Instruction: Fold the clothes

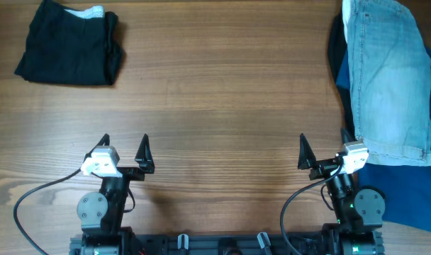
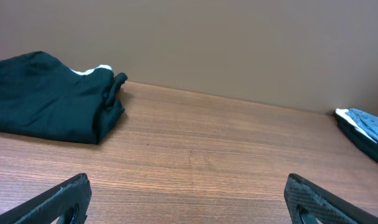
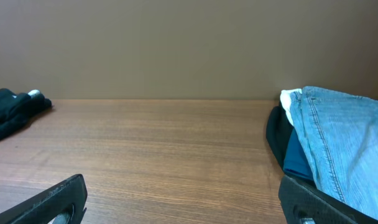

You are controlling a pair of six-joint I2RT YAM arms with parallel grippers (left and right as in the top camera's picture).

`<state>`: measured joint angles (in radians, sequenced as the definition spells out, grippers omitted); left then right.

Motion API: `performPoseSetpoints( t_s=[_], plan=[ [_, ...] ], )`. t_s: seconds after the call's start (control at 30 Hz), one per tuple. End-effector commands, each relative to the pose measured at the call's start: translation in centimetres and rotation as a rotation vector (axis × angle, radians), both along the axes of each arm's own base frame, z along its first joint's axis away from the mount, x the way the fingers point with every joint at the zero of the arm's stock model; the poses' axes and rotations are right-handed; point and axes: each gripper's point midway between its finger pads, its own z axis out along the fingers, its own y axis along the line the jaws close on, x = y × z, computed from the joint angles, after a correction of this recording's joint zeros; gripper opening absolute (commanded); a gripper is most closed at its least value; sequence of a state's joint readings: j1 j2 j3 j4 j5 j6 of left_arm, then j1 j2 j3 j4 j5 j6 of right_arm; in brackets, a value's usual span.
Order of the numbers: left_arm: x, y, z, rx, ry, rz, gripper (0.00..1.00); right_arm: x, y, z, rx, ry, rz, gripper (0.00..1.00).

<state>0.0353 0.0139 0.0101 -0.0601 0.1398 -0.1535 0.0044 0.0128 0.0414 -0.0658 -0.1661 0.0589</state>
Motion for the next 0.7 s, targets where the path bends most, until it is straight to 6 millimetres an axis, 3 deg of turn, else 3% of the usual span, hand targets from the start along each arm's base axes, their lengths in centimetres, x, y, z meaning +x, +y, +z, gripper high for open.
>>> performPoseSetpoints(
  t_s=[0.0, 0.67],
  plan=[
    [0.00, 0.21, -0.22, 0.016, 0.002, 0.009, 1.00, 0.03, -0.11, -0.02, -0.006, -0.003, -0.009, 1.00],
    [0.00, 0.22, -0.21, 0.016, 0.002, 0.009, 1.00, 0.00, 0.09, 0.00, -0.003, -0.004, 0.003, 1.00]
  ],
)
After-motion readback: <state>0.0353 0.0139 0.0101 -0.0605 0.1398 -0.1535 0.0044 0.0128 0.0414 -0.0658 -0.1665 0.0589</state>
